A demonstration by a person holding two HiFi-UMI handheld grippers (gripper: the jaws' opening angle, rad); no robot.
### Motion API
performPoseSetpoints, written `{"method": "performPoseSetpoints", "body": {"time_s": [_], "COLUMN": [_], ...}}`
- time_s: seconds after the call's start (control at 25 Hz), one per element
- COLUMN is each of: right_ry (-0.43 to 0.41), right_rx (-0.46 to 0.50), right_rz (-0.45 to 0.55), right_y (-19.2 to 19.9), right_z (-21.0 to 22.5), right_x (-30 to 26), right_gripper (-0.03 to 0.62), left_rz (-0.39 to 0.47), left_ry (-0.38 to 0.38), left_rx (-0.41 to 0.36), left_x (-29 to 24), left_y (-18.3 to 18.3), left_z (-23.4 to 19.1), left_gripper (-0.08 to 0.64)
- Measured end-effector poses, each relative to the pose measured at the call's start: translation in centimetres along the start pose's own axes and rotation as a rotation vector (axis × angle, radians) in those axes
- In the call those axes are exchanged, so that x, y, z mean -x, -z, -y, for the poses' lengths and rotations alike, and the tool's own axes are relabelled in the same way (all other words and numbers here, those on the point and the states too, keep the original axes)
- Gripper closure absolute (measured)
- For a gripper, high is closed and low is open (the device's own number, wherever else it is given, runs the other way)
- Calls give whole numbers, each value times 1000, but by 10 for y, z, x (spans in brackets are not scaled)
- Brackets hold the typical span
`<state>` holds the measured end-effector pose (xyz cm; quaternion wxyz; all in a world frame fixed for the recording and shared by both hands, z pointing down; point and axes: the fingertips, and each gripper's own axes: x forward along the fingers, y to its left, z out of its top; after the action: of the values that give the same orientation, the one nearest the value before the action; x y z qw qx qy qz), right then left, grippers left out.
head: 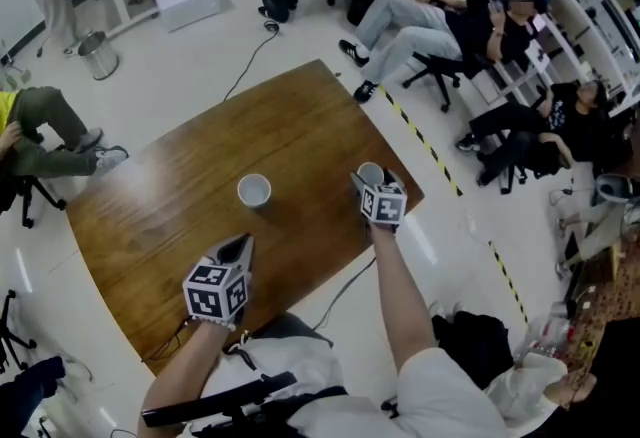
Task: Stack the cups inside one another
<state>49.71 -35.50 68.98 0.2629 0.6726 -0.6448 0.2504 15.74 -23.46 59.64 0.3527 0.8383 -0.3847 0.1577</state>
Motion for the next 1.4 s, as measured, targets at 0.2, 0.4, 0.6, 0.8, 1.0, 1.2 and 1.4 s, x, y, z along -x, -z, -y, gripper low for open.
{"method": "performPoseSetpoints", "body": {"time_s": [0.2,0.4,0.6,0.8,1.0,1.2,1.4], "right_ry": [0,1,-24,-72,-110,-161,-256], "right_rx": [6,9,24,38,54,40,18], "right_rz": [-6,1,51,96,113,132,179], "right_y": [-1,-2,-21,-36,-43,-47,-68], "right_z": [2,4,-8,-33,-58,-83,-119], "right_x": [-2,2,22,39,48,61,76], "right_gripper": [187,196,197,197,197,198,198], "left_rz": [-3,5,18,19,1,-5,-11], "left_ry": [3,4,3,-9,-72,-115,-175], "left_rx": [4,-1,-5,-16,-57,-44,7], "left_x": [-2,0,3,3,-7,-21,-26], "left_y": [-2,-3,-7,-7,-14,-31,-41], "left_z": [1,3,7,8,-2,-12,-24], "left_gripper": [566,566,566,566,566,566,566]}}
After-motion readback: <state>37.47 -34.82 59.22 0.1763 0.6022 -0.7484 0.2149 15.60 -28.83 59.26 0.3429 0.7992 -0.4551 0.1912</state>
